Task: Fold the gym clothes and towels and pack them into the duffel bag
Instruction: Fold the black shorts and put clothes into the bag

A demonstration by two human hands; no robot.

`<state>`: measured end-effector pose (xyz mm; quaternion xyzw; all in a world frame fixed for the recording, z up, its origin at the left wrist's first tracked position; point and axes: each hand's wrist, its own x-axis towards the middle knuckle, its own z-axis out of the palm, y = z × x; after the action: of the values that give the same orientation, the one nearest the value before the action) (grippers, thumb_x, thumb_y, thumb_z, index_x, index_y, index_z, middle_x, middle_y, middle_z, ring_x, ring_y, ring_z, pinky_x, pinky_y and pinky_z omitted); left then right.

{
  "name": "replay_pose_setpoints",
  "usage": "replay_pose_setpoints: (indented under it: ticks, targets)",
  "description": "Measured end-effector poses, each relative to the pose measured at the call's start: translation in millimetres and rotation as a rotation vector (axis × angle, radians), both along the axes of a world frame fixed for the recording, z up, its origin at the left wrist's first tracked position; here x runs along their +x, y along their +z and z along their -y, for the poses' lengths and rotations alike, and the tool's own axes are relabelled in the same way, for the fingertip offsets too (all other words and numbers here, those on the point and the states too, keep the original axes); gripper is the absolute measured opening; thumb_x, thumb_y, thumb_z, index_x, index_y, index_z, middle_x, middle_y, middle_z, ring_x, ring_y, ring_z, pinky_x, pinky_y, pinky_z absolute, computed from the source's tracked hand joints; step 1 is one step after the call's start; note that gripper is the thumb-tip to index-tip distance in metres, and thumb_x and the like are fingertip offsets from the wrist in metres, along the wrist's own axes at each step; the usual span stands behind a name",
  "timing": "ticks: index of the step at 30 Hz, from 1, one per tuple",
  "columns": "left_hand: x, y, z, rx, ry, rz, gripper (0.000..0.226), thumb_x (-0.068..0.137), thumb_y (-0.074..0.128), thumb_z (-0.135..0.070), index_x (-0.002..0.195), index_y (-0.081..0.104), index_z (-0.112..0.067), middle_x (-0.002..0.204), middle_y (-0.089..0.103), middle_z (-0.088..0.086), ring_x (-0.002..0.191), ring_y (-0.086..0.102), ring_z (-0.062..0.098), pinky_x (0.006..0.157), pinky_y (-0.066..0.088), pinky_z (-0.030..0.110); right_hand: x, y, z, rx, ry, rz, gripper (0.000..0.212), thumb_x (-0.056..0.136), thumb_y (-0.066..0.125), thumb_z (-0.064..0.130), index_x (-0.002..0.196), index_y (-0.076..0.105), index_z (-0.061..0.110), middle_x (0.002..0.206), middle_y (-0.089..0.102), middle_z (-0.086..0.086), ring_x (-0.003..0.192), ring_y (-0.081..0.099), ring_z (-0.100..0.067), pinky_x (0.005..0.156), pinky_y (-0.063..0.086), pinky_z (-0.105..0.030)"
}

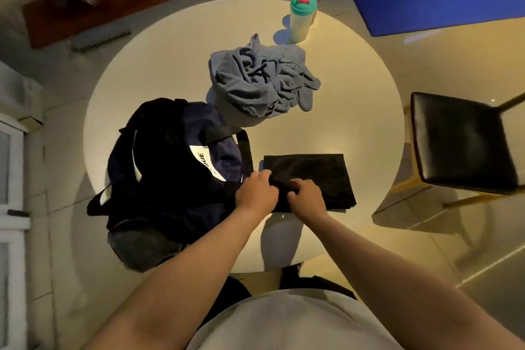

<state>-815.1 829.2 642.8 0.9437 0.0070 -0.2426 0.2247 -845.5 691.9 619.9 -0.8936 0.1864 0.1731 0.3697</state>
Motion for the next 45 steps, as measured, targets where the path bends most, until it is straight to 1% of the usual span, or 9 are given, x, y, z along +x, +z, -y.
replay_pose_setpoints:
  ticks: [4,9,14,18,24,30,34,37,45]
  targets:
    - [4,-32,20,-0.293,0.374,-0.202,0.066,0.093,0.06,-0.02,0.154,0.032,-0.02,0.147,0.046,0.014,0.129,0.05,0.035,0.105,0.047,0.045,2,-8,19,-0.122,0.141,-0.137,0.055,0.094,0.058,0.024,0.147,0.046,0.022,0.153,0.042,-0.005,0.142,0.036,-0.024,0.116,0.035,-0.047]
    - [5,-59,25,-0.569,0.694,-0.284,0.064,0.089,0.069,-0.033,0.145,0.044,-0.014,0.136,0.059,0.01,0.117,0.06,0.032,0.1,0.052,0.047,3,-11,23,0.306,0.057,-0.371,0.062,0.098,0.057,0.02,0.154,0.032,0.025,0.137,0.056,-0.006,0.116,0.058,-0.021,0.099,0.05,-0.035]
    - [1,-43,26,-0.275,0.335,-0.226,0.021,0.091,0.061,-0.023,0.107,0.057,-0.011,0.113,0.064,0.016,0.102,0.061,0.035,0.084,0.052,0.037,-6,-13,24,0.256,0.071,-0.244,0.048,0.099,0.053,0.014,0.146,0.046,0.02,0.133,0.059,-0.005,0.115,0.059,-0.019,0.097,0.053,-0.034]
    - [-1,-43,20,0.011,0.188,-0.169,0.049,0.091,0.063,-0.024,0.136,0.049,-0.009,0.144,0.039,0.013,0.13,0.041,0.036,0.103,0.039,0.037,-7,-15,47,-0.09,0.107,-0.114,0.044,0.097,0.056,0.024,0.141,0.052,0.02,0.148,0.04,-0.008,0.139,0.036,-0.029,0.112,0.04,-0.045]
    - [-1,-51,31,-0.455,0.627,-0.221,0.079,0.097,0.061,-0.031,0.159,0.015,-0.014,0.156,0.038,0.012,0.138,0.042,0.033,0.108,0.037,0.036,-7,-26,53,-0.077,0.257,-0.351,0.057,0.099,0.054,0.033,0.153,0.034,0.031,0.162,0.02,-0.006,0.149,0.013,-0.035,0.119,0.023,-0.056]
    - [3,-58,35,-0.556,0.796,-0.326,0.053,0.09,0.066,-0.041,0.131,0.058,-0.008,0.128,0.064,0.012,0.112,0.062,0.034,0.1,0.052,0.047,-9,-32,54,-0.042,0.252,-0.306,0.059,0.1,0.052,0.032,0.154,0.03,0.028,0.155,0.034,-0.008,0.141,0.028,-0.036,0.114,0.03,-0.05]
    - [0,-35,27,-0.443,0.514,-0.118,0.032,0.099,0.057,-0.026,0.122,0.06,-0.005,0.119,0.064,0.012,0.11,0.06,0.03,0.092,0.05,0.038,-10,-26,41,0.061,0.145,-0.145,0.055,0.101,0.052,0.029,0.153,0.033,0.025,0.142,0.051,-0.007,0.125,0.054,-0.027,0.104,0.049,-0.043]
    - [-6,-12,11,-0.372,0.367,0.139,0.03,0.102,0.054,-0.025,0.123,0.057,-0.004,0.121,0.058,0.013,0.112,0.057,0.027,0.094,0.049,0.038,-5,-11,18,0.043,0.121,0.058,0.051,0.101,0.051,0.028,0.15,0.037,0.02,0.146,0.044,-0.008,0.131,0.048,-0.026,0.11,0.042,-0.041]
    - [-13,54,-75,-0.643,0.592,0.302,0.023,0.097,0.057,-0.023,0.119,0.064,-0.021,0.105,0.069,-0.003,0.1,0.065,0.011,0.085,0.054,0.026,13,39,-70,0.399,0.196,0.309,0.049,0.086,0.058,0.034,0.133,0.044,0.032,0.126,0.055,0.005,0.114,0.057,-0.014,0.099,0.053,-0.044]
